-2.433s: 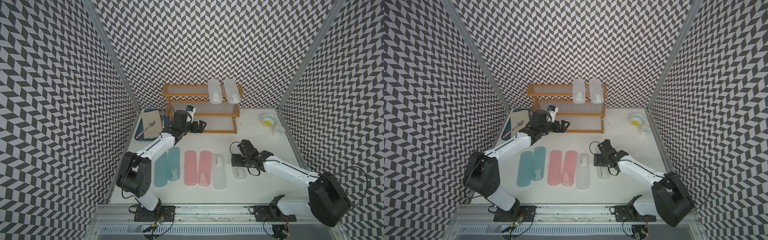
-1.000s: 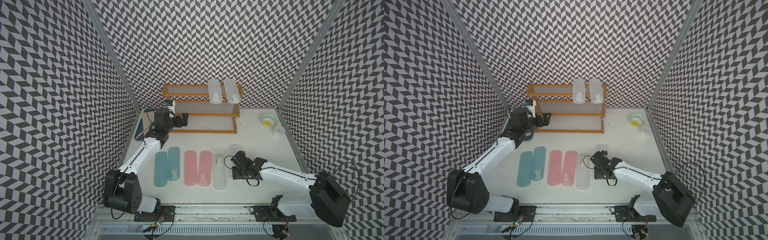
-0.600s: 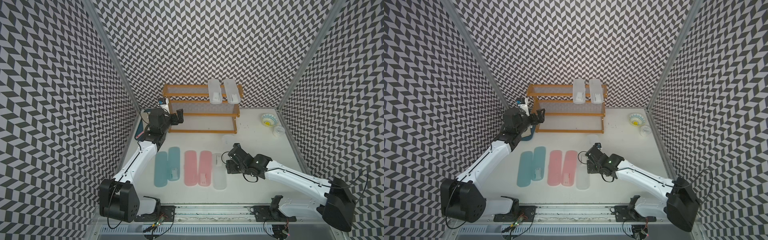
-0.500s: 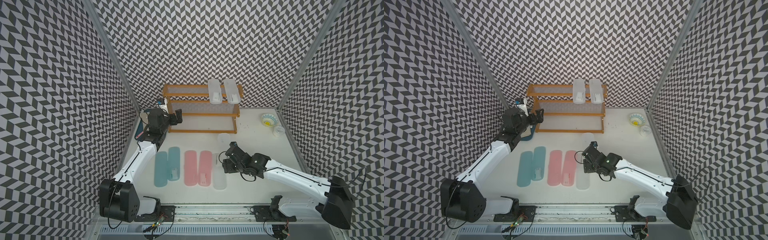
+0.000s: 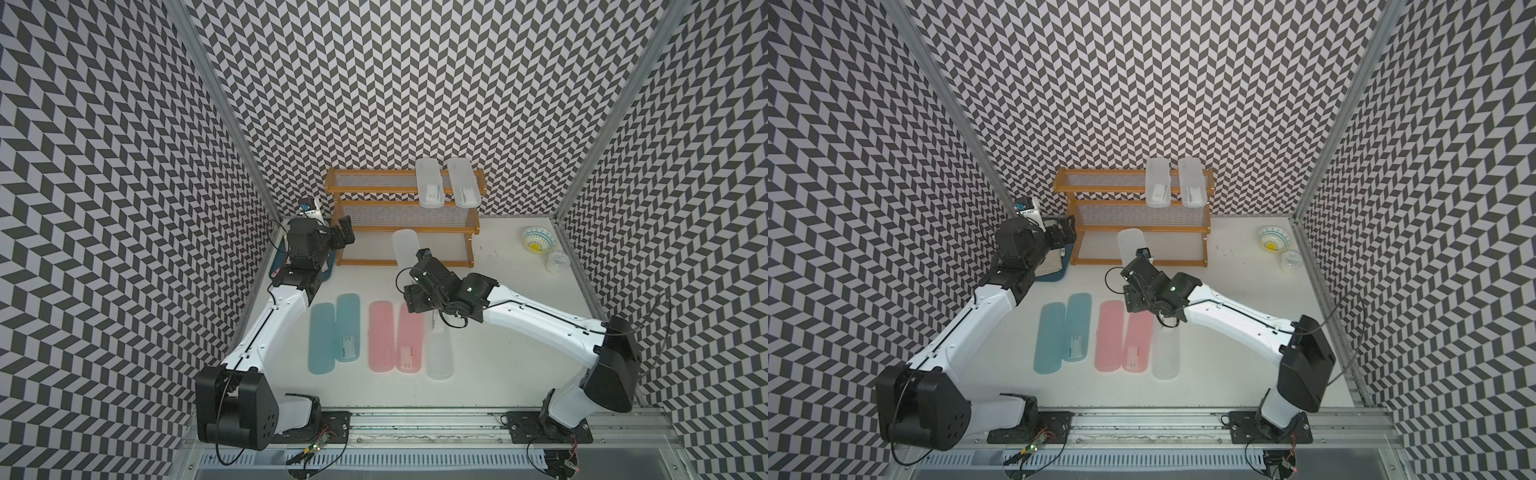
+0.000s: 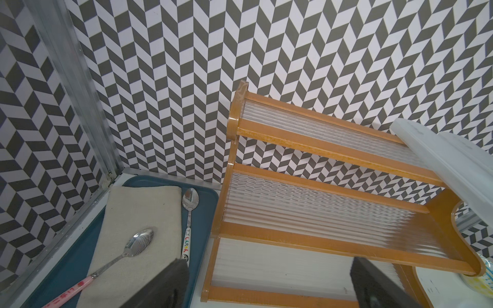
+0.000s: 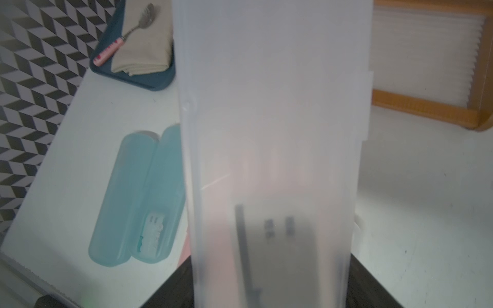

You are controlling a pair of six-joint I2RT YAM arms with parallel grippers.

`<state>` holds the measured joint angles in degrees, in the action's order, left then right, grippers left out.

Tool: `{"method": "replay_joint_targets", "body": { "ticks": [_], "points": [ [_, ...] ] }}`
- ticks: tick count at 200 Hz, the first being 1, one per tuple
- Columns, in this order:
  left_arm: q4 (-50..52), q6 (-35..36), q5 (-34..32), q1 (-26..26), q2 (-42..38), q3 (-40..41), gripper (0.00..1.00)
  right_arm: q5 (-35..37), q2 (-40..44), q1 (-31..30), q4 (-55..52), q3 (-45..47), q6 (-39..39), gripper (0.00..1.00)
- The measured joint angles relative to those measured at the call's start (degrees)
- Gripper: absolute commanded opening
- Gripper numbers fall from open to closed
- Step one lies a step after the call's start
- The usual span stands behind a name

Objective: Place the pencil cases on the shelf according to color
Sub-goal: Place the pencil case on the shelf.

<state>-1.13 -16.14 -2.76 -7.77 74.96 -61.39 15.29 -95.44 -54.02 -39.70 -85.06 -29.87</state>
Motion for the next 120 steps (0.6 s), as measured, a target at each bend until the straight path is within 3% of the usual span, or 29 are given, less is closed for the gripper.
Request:
{"method": "replay_joint_targets", "body": {
  "ticks": [28,85,120],
  "points": [
    [-0.2,0.0,-0.4,0.0,-0.1,0.1,1.0,0.0,-7.1,1.9,1.4,-12.0,4.1,0.65],
    [-0.3,-0.5,-0.1,0.0,-0.1,0.6,0.99,-2.3,-23.6,11.9,1.8,-40.5,9.6,0.64],
    [-0.5,-1.5,1.2,0.0,-0.1,0.6,1.0,-3.3,-27.3,13.8,3.6,-46.7,11.0,0.65]
  ]
}}
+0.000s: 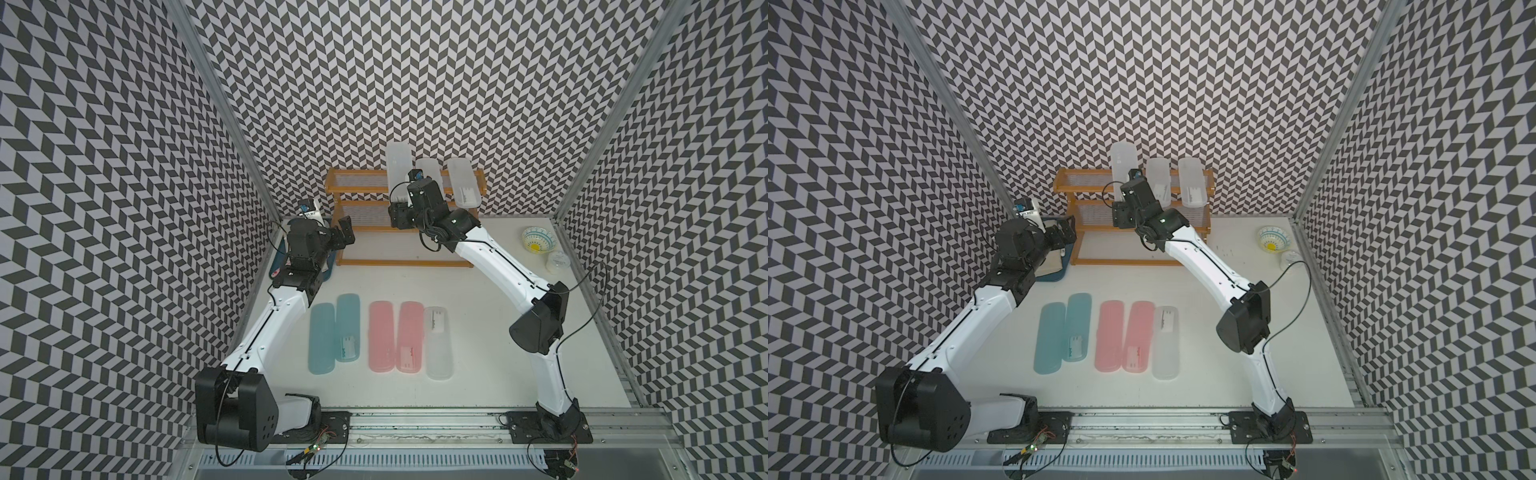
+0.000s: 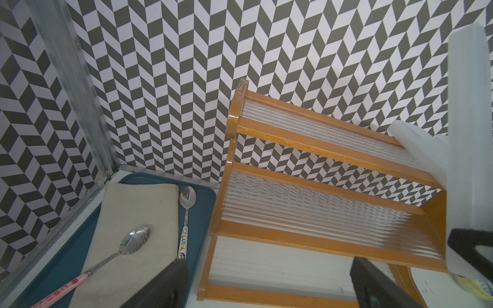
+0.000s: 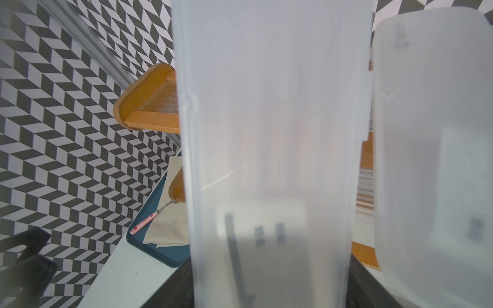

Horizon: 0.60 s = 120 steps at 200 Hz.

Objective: Place the pencil cases on the shelf according to color
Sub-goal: Place the pencil case on the shelf.

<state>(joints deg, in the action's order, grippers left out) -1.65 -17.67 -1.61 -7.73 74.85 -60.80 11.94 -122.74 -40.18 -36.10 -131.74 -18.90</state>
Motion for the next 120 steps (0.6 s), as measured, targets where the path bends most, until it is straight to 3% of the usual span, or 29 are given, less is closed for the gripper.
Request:
{"method": "replay_joint_targets", "body": {
  "ticks": [47,120],
  "points": [
    [0.0,-0.5,1.1,0.0,0.0,0.0,1.0,-1.0,-1.9,1.1,6.1,-0.3,0.5,0.64],
    [-0.1,-1.5,2.3,0.0,0.0,0.0,1.0,-1.3,-5.8,3.9,10.0,-3.0,-0.2,0.72]
  ]
}}
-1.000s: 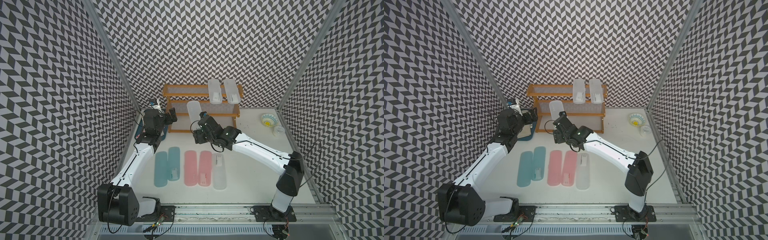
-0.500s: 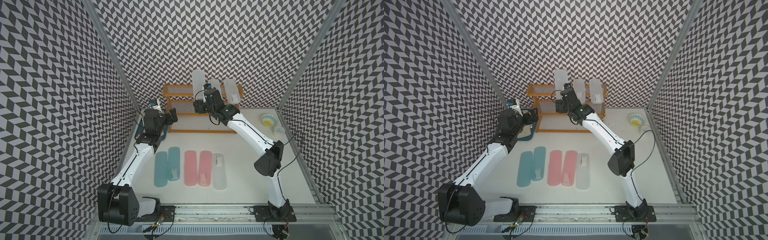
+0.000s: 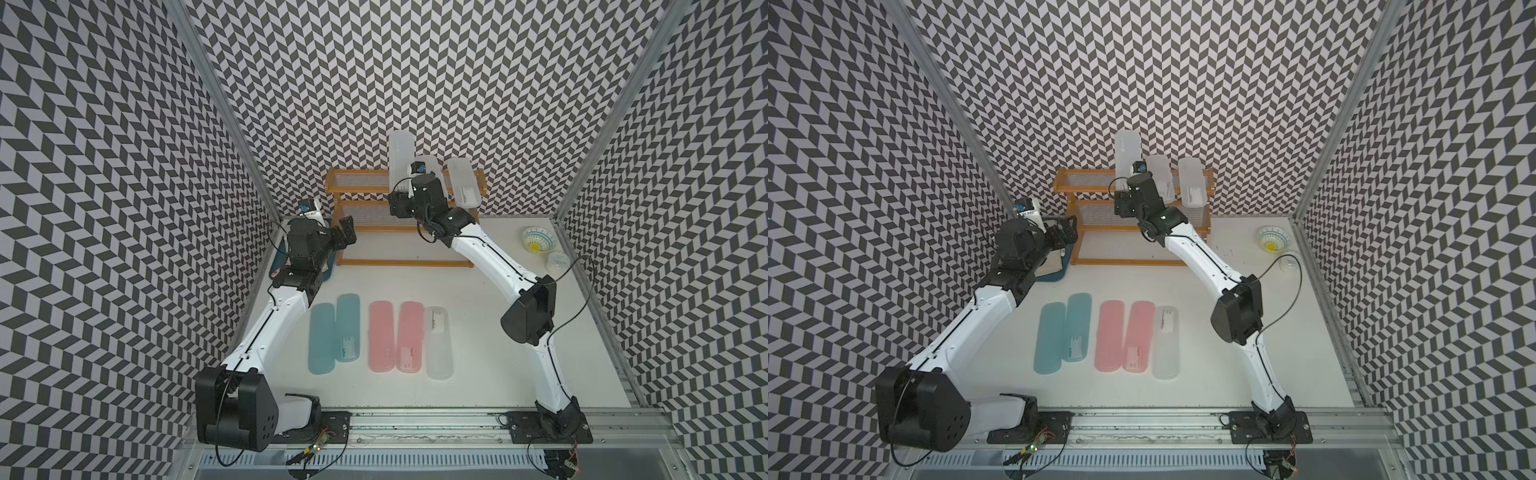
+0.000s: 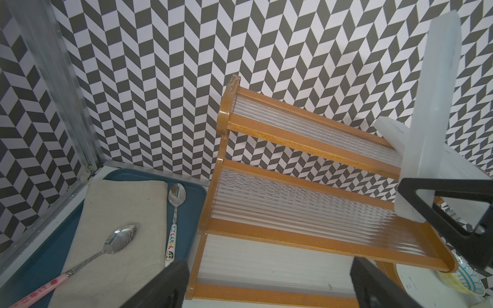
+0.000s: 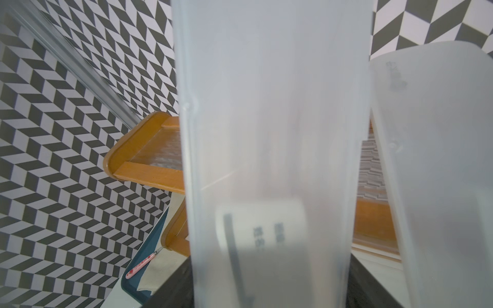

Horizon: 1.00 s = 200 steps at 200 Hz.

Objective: Place the pencil cases on the shelf according to color
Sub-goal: Place the pencil case on the shelf.

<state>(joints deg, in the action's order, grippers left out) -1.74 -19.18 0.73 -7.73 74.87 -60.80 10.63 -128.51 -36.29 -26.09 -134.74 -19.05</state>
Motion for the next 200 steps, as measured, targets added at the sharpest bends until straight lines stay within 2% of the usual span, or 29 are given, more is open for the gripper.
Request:
{"method": "replay_joint_targets", "body": {
  "ticks": [42,76,158,200],
  "points": [
    [-0.1,-0.1,0.7,0.0,0.0,0.0,1.0,-0.2,0.0,0.5,0.9,0.0,-0.8,0.81],
    [-0.3,-0.2,0.9,0.0,0.0,0.0,1.0,-0.6,0.0,0.5,1.0,0.0,-1.1,0.84],
    [-0.3,-0.2,1.0,0.3,0.0,0.0,1.0,-2.2,0.0,0.5,3.1,0.0,-2.1,0.85],
    [-0.3,-0.2,1.1,0.3,0.0,0.0,1.0,-5.6,0.5,0.5,4.7,0.9,-3.1,0.85]
  ]
}}
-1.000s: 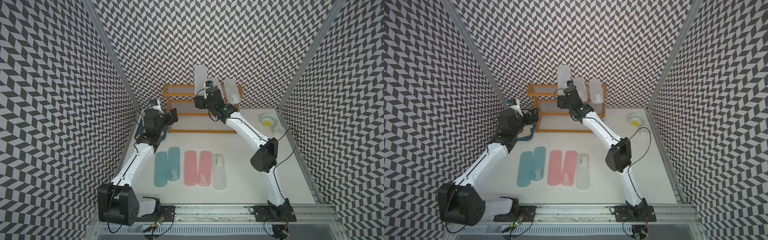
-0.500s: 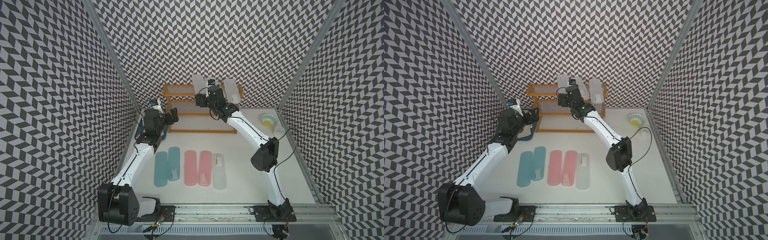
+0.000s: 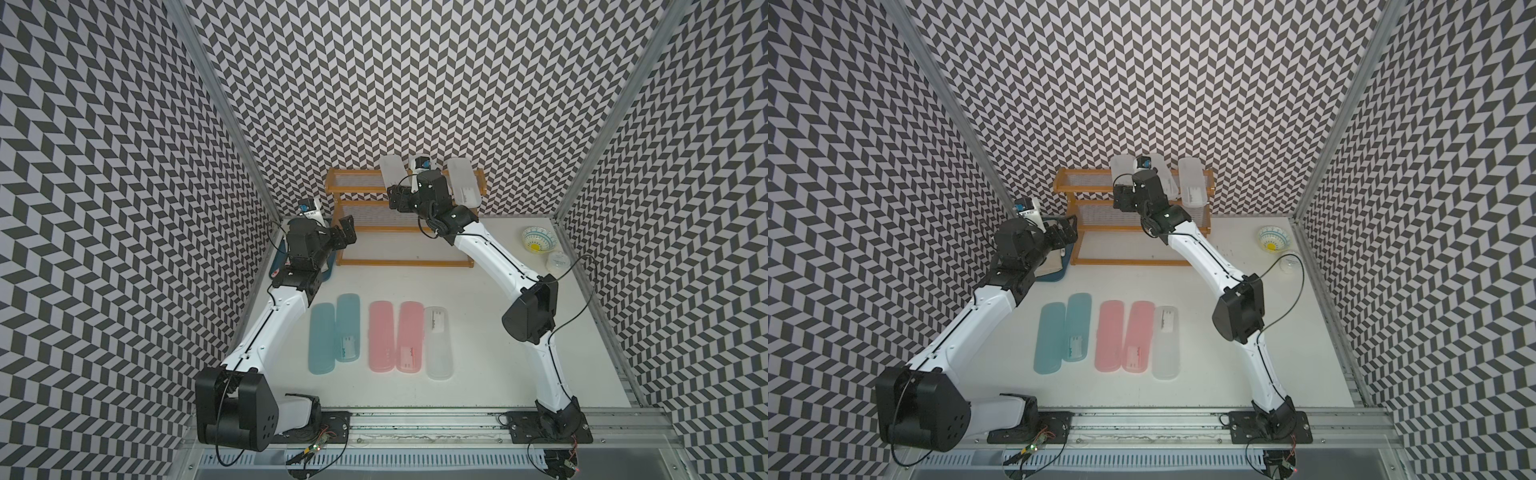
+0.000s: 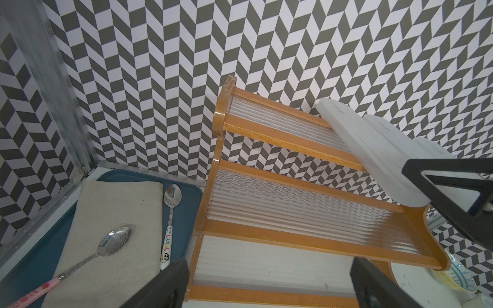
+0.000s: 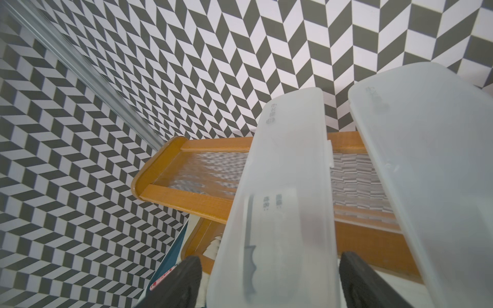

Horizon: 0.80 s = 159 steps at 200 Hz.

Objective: Place the pencil cases on the shelf according to color
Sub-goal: Place the pencil case on the shelf, then pick up the pencil case from the center of the board.

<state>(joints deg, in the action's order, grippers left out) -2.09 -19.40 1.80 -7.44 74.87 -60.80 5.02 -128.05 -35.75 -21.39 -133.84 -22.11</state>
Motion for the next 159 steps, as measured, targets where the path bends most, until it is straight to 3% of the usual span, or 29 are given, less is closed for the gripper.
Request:
{"method": "replay_joint_targets", "body": {
  "ticks": [40,92,122,159],
  "points": [
    [0.0,0.0,0.3,0.0,0.0,0.0,1.0,-3.4,1.9,0.0,1.1,2.4,-0.8,0.89],
    [-0.3,0.2,2.0,-0.1,0.9,0.0,1.0,-2.8,7.2,0.0,-0.3,3.4,0.3,0.95],
    [-0.2,0.5,2.4,-1.1,2.0,0.0,1.0,-1.3,16.0,0.0,-0.5,7.4,1.9,0.95],
    [0.5,3.2,-0.2,-7.3,2.5,0.0,1.0,0.6,32.0,1.3,1.9,22.6,2.6,0.95]
  ]
}}
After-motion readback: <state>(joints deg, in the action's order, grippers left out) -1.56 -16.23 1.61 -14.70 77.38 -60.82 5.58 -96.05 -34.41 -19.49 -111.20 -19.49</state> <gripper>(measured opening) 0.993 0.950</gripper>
